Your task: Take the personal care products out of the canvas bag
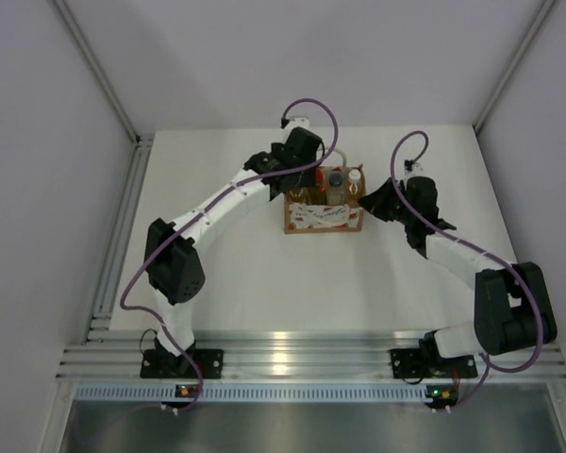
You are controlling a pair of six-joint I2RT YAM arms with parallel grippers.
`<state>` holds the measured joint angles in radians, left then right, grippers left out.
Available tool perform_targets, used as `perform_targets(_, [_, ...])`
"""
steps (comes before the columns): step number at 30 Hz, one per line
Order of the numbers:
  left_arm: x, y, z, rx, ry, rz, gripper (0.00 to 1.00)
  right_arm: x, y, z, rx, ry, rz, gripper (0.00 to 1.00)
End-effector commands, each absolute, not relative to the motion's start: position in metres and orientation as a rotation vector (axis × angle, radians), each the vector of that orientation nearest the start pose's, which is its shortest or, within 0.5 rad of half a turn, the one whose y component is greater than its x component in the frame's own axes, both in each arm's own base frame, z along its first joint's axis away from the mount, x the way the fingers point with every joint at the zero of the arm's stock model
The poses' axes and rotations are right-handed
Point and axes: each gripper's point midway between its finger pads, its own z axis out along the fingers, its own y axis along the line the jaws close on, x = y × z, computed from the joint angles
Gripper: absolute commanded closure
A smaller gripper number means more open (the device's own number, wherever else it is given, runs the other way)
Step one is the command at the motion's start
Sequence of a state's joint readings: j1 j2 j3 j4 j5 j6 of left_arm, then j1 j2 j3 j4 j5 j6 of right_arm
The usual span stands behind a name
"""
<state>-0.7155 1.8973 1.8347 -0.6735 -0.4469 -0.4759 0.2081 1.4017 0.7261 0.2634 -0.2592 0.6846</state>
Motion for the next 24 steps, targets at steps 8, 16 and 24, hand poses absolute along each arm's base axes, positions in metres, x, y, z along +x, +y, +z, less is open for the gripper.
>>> perform_targets(8, [0.443,-0.289,0.215,0.035,2.188,-0.044,0.43,0.374,0.141,0.113,0.337,2.128,0.744,0.94])
perform_targets(16, [0.448,-0.291,0.198,0.038,2.207,-0.006,0.49,0.374,0.140,0.114,0.338,2.123,0.738,0.95])
perform_targets(24, [0.446,-0.292,0.198,0.042,2.214,-0.022,0.87,0.373,0.141,0.116,0.337,2.119,0.747,0.95])
